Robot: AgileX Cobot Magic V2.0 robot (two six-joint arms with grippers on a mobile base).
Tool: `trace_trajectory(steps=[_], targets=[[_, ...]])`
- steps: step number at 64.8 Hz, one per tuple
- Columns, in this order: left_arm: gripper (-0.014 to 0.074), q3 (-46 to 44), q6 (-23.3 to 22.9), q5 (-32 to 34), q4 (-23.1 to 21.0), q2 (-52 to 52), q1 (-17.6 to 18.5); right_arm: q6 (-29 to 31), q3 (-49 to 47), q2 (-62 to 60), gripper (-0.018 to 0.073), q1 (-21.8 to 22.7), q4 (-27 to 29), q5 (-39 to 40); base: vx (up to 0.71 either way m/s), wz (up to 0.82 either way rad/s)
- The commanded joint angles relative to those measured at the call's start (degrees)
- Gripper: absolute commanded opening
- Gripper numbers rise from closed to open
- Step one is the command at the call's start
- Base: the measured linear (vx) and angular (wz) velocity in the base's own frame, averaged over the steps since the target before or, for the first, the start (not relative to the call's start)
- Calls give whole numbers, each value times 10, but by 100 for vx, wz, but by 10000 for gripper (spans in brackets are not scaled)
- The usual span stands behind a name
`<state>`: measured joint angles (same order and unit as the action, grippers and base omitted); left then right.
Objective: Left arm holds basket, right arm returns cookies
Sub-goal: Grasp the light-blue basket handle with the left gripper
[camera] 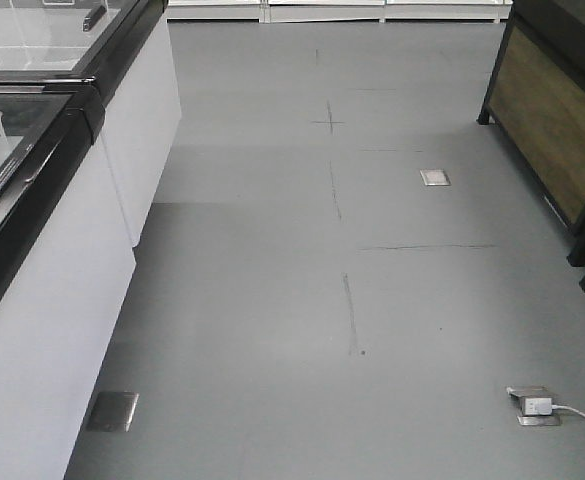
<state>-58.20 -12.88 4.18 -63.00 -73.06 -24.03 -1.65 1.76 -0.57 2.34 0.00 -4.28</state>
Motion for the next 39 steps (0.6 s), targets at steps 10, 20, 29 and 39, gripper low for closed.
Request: trace_trajectory(steps=[10, 20, 29, 39], targets=[[-8, -40, -3, 30, 7, 21, 2, 5, 0, -7, -8, 3, 0, 43, 0, 0], [-8, -40, -5, 12, 2, 21, 2, 5, 0, -7, -8, 3, 0, 43, 0, 0], [-8, -54, -9, -29, -3, 21, 2, 5, 0, -7, -8, 3, 0, 43, 0, 0], [-8, -73, -15, -70, -30, 21, 2, 5, 0, -7, -8, 3, 0, 43, 0, 0]])
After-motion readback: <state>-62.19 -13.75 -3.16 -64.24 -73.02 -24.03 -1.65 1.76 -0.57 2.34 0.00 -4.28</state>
